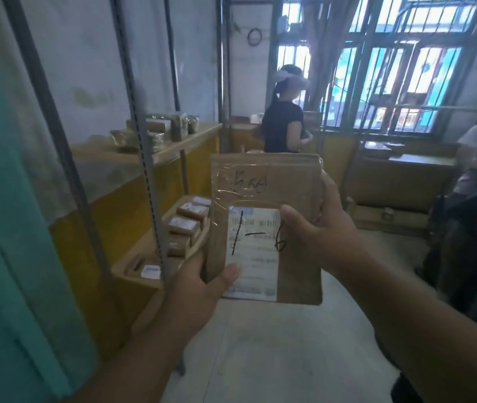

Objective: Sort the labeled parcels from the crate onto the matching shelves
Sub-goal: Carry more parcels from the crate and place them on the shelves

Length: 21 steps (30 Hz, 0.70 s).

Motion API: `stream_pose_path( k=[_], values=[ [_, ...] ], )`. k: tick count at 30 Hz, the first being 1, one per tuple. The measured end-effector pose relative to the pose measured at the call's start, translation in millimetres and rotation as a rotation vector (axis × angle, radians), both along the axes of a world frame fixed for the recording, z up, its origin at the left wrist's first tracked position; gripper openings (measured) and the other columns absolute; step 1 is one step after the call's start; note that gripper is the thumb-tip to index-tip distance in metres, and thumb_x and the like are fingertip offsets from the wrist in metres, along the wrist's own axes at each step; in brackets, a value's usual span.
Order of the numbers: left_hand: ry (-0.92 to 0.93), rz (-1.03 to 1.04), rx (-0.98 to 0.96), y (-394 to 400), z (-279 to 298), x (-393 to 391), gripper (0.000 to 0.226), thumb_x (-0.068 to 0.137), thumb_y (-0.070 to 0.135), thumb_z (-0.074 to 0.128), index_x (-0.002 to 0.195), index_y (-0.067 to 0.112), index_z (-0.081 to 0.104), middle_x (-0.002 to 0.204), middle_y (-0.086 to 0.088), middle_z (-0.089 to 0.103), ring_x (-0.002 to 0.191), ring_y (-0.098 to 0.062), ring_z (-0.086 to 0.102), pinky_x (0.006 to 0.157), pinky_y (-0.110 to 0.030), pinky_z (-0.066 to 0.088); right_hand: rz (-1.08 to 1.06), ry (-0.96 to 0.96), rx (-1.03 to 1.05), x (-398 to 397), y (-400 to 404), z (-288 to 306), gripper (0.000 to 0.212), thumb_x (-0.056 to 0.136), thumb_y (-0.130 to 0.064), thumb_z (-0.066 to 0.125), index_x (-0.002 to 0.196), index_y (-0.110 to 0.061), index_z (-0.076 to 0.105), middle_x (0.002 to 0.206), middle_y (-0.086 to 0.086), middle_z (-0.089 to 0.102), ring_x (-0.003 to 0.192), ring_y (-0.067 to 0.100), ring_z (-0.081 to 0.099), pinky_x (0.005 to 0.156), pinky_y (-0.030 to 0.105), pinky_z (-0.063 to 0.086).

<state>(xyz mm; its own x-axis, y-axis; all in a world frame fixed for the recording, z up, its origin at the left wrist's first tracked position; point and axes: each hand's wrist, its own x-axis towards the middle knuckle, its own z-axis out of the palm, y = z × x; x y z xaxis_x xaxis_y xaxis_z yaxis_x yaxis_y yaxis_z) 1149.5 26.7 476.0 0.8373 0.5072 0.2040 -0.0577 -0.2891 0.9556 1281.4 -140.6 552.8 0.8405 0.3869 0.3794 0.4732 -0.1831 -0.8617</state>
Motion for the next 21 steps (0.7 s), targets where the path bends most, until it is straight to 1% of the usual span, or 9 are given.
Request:
stream_pose_path(
  k=[2,4,6,8,12,15,16,19,21],
  values=[
    [0.006,0.023,-0.012,0.4,-9.4,49.8,0.042,0.076,0.062,0.072,0.112,0.042,0.065,0.11,0.023,0.073,0.105,-0.001,0.068,0.096,-0.039,0.056,0.025,0.015,-0.007,51.9,1.6,-6.0,0.087,0.087,-0.043,0.07,0.153,-0.044,0.013,0.106,-0.021,0.053,0.089,-0.003,0.057,0.07,0.026,0.054],
    [0.028,0.059,-0.011,4.1,-9.7,96.5,0.036,0.081,0.054,0.073,0.114,0.039,0.067,0.11,0.021,0.073,0.105,-0.003,0.068,0.096,-0.041,0.056,0.044,0.032,0.0,102.4,7.9,-6.4,0.084,0.088,-0.043,0.07,0.152,-0.046,0.015,0.105,-0.023,0.052,0.092,0.0,0.058,0.072,0.029,0.055],
    [0.032,0.08,-0.016,9.7,-2.1,136.9,0.031,0.087,0.044,0.071,0.117,0.037,0.067,0.11,0.022,0.073,0.103,0.0,0.068,0.096,-0.04,0.056,0.071,0.041,0.002,147.4,19.0,0.0,0.08,0.088,-0.043,0.068,0.15,-0.047,0.016,0.106,-0.025,0.049,0.089,-0.003,0.055,0.063,0.022,0.049],
    [0.037,0.108,-0.028,20.2,4.6,174.1,0.024,0.089,0.038,0.071,0.112,0.039,0.066,0.106,0.025,0.073,0.099,0.003,0.069,0.094,-0.038,0.057,0.111,0.048,0.007,190.4,33.7,5.0,0.079,0.089,-0.043,0.068,0.149,-0.049,0.017,0.114,-0.019,0.05,0.088,-0.004,0.055,0.06,0.018,0.046],
    [0.031,0.158,-0.059,49.1,5.4,240.5,0.022,0.089,0.037,0.071,0.109,0.042,0.066,0.105,0.024,0.074,0.099,-0.002,0.071,0.09,-0.038,0.058,0.161,0.056,-0.002,267.9,72.4,2.3,0.08,0.086,-0.049,0.069,0.147,-0.05,0.017,0.125,-0.011,0.053,0.096,0.003,0.06,0.068,0.029,0.056],
    [0.03,0.193,-0.023,81.9,0.7,295.5,0.018,0.09,0.033,0.069,0.103,0.044,0.064,0.098,0.03,0.073,0.094,0.003,0.071,0.081,-0.025,0.06,0.209,0.069,0.017,329.2,112.5,-8.1,0.077,0.087,-0.045,0.07,0.147,-0.049,0.021,0.126,-0.012,0.056,0.103,0.01,0.063,0.08,0.041,0.06],
    [0.035,0.203,-0.013,94.3,-0.4,314.0,0.018,0.09,0.032,0.069,0.102,0.045,0.063,0.094,0.033,0.072,0.091,0.005,0.07,0.077,-0.021,0.06,0.224,0.064,0.024,348.1,126.6,-9.8,0.077,0.087,-0.042,0.07,0.147,-0.048,0.022,0.125,-0.013,0.057,0.104,0.009,0.064,0.08,0.039,0.06],
    [0.031,0.216,0.008,133.8,-0.3,378.9,0.017,0.091,0.032,0.068,0.098,0.046,0.061,0.083,0.042,0.067,0.083,0.014,0.067,0.069,-0.016,0.058,0.239,0.034,0.039,411.0,166.8,-8.2,0.074,0.088,-0.037,0.071,0.146,-0.046,0.026,0.118,-0.019,0.059,0.099,0.0,0.065,0.074,0.026,0.059],
    [0.02,0.198,0.003,154.3,8.5,424.2,0.019,0.093,0.03,0.066,0.096,0.046,0.058,0.076,0.046,0.063,0.078,0.02,0.064,0.06,-0.007,0.051,0.218,0.028,0.04,451.1,186.5,2.6,0.074,0.089,-0.039,0.069,0.147,-0.047,0.024,0.116,-0.021,0.06,0.097,-0.001,0.064,0.07,0.022,0.054]
  ],
)
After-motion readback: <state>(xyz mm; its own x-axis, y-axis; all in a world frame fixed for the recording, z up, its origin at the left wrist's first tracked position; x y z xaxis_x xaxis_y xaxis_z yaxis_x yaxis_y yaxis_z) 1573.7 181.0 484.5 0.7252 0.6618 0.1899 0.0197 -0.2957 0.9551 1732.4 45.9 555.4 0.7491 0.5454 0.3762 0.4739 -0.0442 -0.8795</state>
